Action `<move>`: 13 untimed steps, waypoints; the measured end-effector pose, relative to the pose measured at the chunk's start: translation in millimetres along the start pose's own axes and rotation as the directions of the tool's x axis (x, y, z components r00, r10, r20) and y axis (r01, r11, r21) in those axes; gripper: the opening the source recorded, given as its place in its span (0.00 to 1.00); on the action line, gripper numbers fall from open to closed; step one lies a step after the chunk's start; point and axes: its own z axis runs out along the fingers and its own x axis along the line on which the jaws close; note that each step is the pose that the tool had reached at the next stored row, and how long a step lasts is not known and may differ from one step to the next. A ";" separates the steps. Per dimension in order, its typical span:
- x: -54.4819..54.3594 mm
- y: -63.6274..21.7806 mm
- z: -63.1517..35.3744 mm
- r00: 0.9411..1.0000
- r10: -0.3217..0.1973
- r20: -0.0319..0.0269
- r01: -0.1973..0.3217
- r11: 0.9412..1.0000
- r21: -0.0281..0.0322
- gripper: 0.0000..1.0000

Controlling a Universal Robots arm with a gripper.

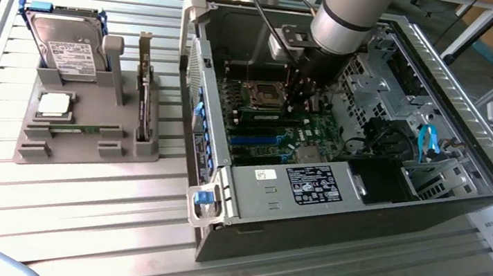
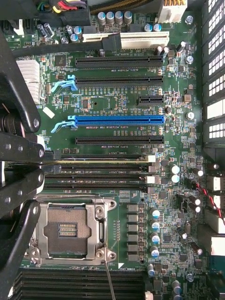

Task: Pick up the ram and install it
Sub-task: 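Insert the ram into the slot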

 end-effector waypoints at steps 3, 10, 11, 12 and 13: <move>0.0 0.0 0.6 1.000 0.000 0.000 0.000 1.000 0.000 0.12; 0.0 0.0 1.3 1.000 0.000 0.000 0.000 1.000 0.000 0.12; 0.0 0.0 1.3 1.000 0.000 0.000 0.000 1.000 0.000 0.12; -0.1 0.0 1.3 1.000 0.000 0.001 0.000 1.000 0.000 0.12; -0.1 0.0 1.1 1.000 0.000 0.001 0.000 1.000 0.000 0.12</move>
